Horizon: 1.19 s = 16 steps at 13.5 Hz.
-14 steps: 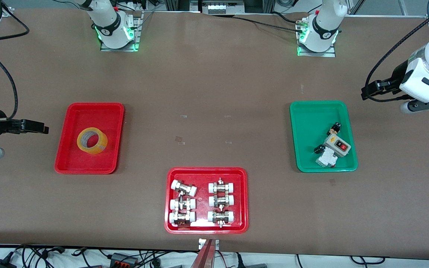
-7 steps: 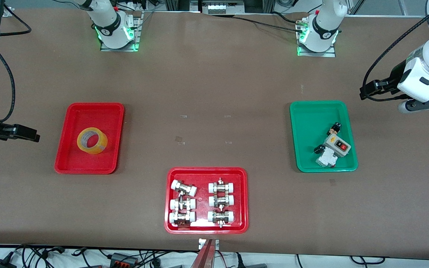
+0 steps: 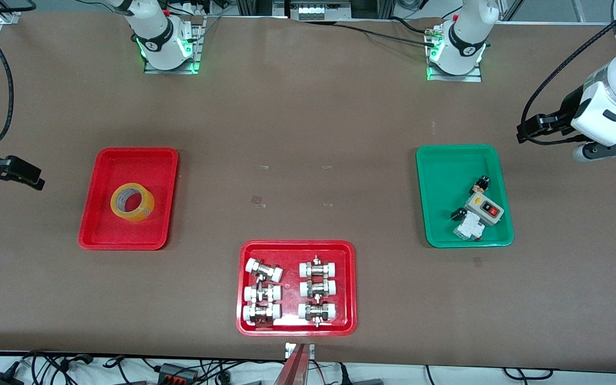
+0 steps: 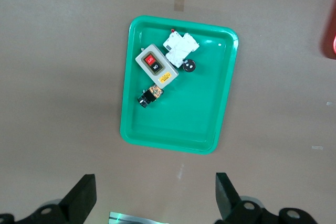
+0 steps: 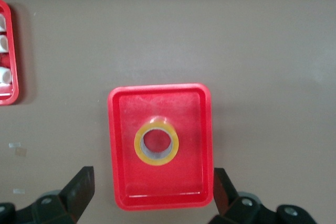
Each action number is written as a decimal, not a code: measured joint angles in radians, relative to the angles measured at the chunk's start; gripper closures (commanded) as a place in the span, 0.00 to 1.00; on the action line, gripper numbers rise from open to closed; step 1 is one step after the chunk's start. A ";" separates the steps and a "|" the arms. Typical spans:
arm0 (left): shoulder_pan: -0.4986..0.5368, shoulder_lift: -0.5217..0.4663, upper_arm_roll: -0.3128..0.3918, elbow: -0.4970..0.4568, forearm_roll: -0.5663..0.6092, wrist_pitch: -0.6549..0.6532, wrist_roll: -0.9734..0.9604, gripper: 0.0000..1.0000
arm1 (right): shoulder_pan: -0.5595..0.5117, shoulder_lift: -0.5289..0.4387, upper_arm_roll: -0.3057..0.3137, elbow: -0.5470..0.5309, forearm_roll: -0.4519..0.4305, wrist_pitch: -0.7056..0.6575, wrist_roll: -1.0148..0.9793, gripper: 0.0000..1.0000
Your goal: Left arm passes tape to right arm into tray
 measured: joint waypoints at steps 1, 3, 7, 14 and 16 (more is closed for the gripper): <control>0.000 0.000 0.000 0.000 0.000 0.000 0.000 0.00 | 0.000 -0.025 0.000 -0.046 -0.001 0.012 -0.001 0.00; 0.000 0.000 0.000 0.000 0.000 0.000 0.000 0.00 | 0.000 -0.073 0.001 -0.131 -0.001 0.025 -0.002 0.00; -0.003 -0.001 0.000 0.000 0.000 0.000 0.000 0.00 | 0.000 -0.156 0.003 -0.222 -0.002 0.020 -0.024 0.00; -0.011 -0.003 -0.002 0.000 0.000 0.000 0.000 0.00 | 0.000 -0.198 0.004 -0.227 -0.002 -0.022 -0.037 0.00; -0.011 -0.003 -0.002 0.000 0.000 0.000 0.000 0.00 | 0.001 -0.198 0.004 -0.229 -0.002 -0.026 -0.039 0.00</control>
